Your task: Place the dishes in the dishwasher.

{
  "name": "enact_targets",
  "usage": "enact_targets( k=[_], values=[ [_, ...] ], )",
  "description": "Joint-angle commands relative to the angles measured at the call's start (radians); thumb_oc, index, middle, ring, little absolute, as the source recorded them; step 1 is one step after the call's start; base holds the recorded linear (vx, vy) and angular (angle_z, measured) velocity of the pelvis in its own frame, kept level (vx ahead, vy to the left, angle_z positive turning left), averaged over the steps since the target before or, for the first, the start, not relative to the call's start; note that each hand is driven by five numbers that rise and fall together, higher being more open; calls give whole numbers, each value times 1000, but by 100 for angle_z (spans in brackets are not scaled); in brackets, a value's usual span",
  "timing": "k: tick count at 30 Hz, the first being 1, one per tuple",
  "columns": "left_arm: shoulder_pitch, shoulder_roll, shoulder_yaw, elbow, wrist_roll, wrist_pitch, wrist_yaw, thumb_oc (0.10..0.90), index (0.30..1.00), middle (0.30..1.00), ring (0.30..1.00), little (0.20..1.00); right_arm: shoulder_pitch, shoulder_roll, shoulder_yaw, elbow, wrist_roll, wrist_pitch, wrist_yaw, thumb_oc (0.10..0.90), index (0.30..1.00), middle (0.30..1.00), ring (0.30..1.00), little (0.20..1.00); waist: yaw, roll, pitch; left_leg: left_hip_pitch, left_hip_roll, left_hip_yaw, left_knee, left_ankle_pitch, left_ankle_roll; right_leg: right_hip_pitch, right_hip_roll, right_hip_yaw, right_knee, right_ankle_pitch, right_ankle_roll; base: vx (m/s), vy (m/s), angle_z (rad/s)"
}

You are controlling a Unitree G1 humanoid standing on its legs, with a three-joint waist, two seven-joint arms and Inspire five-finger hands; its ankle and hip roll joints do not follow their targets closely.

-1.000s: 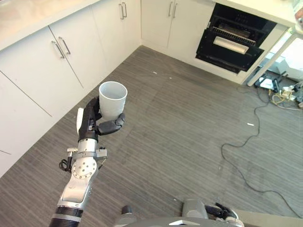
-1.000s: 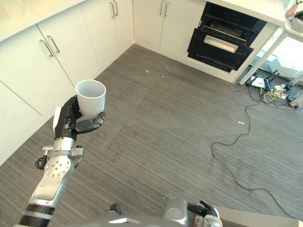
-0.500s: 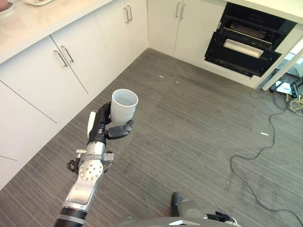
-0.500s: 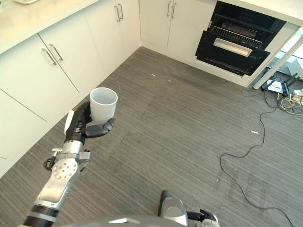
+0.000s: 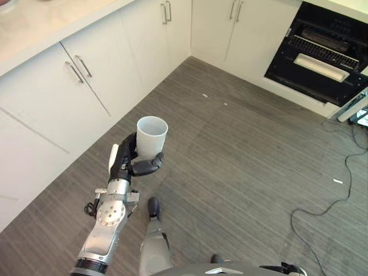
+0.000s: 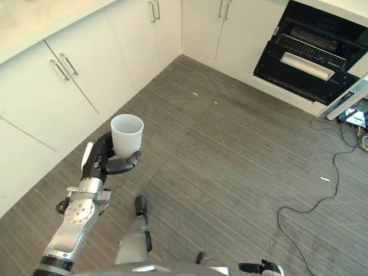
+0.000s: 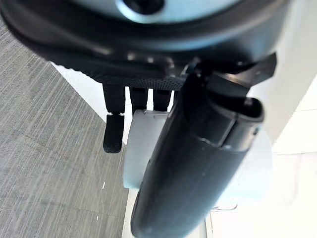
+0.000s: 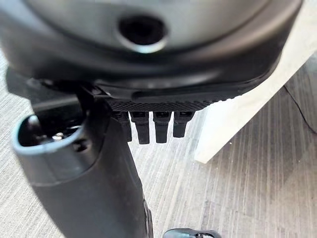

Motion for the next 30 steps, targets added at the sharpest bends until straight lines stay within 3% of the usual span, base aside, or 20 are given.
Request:
enact_targets(
  k=[1,2,3,4,6,7,8,9,10,12,13,15,16,17,22,24,30],
  values=[
    [-90,58,55,-213,-4,-107,19,400,300,300,300,300,6,19,27,-15,-11,-12,2,800,900,900,900,900,3,-20,-61,-5,47,11,5,-37,-34,4,-41,-6,117,40,70,366,291,-74],
    [-117,90,29,-218,22,-94,12,400,300,300,300,300,-1,36,27,-27,2,-13,7,800,900,900,900,900,-12,-42,-61,63,-7,13,-6,-88,11,-106,-69,26,346,171,102,306,300,-25],
    [-132,99,11,-219,35,-90,8,400,300,300,300,300,-3,51,25,-35,14,-17,6,800,900,900,900,900,-18,-37,-62,99,-17,28,-15,-110,31,-169,-62,69,477,268,121,443,430,-20],
    [-142,111,-5,-230,38,-89,0,400,300,300,300,300,-6,61,28,-50,24,-20,7,800,900,900,900,900,-46,-19,-43,141,-19,18,-15,-139,50,-226,-37,98,643,321,132,354,382,-20],
    [-158,115,-36,-226,42,-79,-13,400,300,300,300,300,-8,70,42,-69,22,-18,10,800,900,900,900,900,-80,29,-10,196,-2,-10,-15,-174,72,-382,40,130,875,300,134,335,296,12],
    [-158,114,-36,-226,42,-79,-13,400,300,300,300,300,-8,70,42,-69,22,-18,10,800,900,900,900,900,-79,31,-12,194,-1,-9,-15,-174,72,-384,41,130,875,301,133,279,230,49],
    [-162,115,-50,-214,49,-80,-15,400,300,300,300,300,-18,71,50,-83,14,-21,9,800,900,900,900,900,-98,42,7,219,-7,-18,-15,-188,79,-450,58,115,922,288,125,418,276,45],
    [-164,119,-62,-208,63,-78,-21,400,300,300,300,300,-24,72,56,-97,10,-21,1,800,900,900,900,900,-130,48,21,266,-26,-4,-15,-219,81,-530,11,57,862,271,101,420,276,23],
    [-164,119,-62,-208,63,-78,-21,400,300,300,300,300,-24,72,56,-97,10,-21,1,800,900,900,900,900,-131,48,21,266,-26,-5,-15,-219,81,-529,10,56,862,270,102,582,191,-3],
    [-146,104,-64,-182,25,-79,-32,400,300,300,300,300,-22,76,57,-96,5,-18,0,800,900,900,900,900,-155,18,14,319,-77,14,-15,-273,68,-560,-50,-33,527,244,77,577,-17,4],
    [-141,103,-63,-170,17,-77,-40,400,300,300,300,300,-14,80,58,-85,-7,-11,1,800,900,900,900,900,-167,8,7,342,-88,3,-15,-299,56,-527,-53,-77,308,247,76,499,-108,33],
    [-127,109,-59,-163,35,-66,-50,400,300,300,300,300,-9,81,53,-65,-26,0,-8,800,900,900,900,900,-168,-1,-4,367,-87,1,-15,-327,43,-483,-47,-157,91,274,89,327,-80,31],
    [-127,109,-59,-163,35,-66,-50,400,300,300,300,300,-9,81,53,-65,-26,0,-8,800,900,900,900,900,-169,-1,-3,368,-86,0,-15,-327,42,-479,-46,-159,86,277,89,279,-61,33],
    [-116,117,-66,-179,63,-72,-72,400,300,300,300,300,5,89,48,-34,-30,10,-4,800,900,900,900,900,-161,-7,-21,383,-93,-7,-15,-351,44,-429,-33,-113,42,271,90,175,-36,26],
    [-84,100,-46,-186,74,-76,-80,400,300,300,300,300,1,78,51,-14,-48,23,6,800,900,900,900,900,-144,-19,-53,419,-116,-3,-15,-364,50,-386,-36,-114,13,311,86,179,-53,14],
    [-64,87,-38,-195,24,-77,-86,400,300,300,300,300,-8,44,22,-34,-18,16,5,800,900,900,900,900,-148,-2,-68,438,-114,-9,-15,-363,47,-359,-22,-104,11,314,71,228,-74,-35],
    [-67,82,-51,-185,15,-64,-89,400,300,300,300,300,-21,36,7,-52,30,7,7,800,900,900,900,900,-151,17,-85,448,-103,-5,-15,-369,39,-333,-5,-103,8,290,60,95,-31,-4]
  ],
)
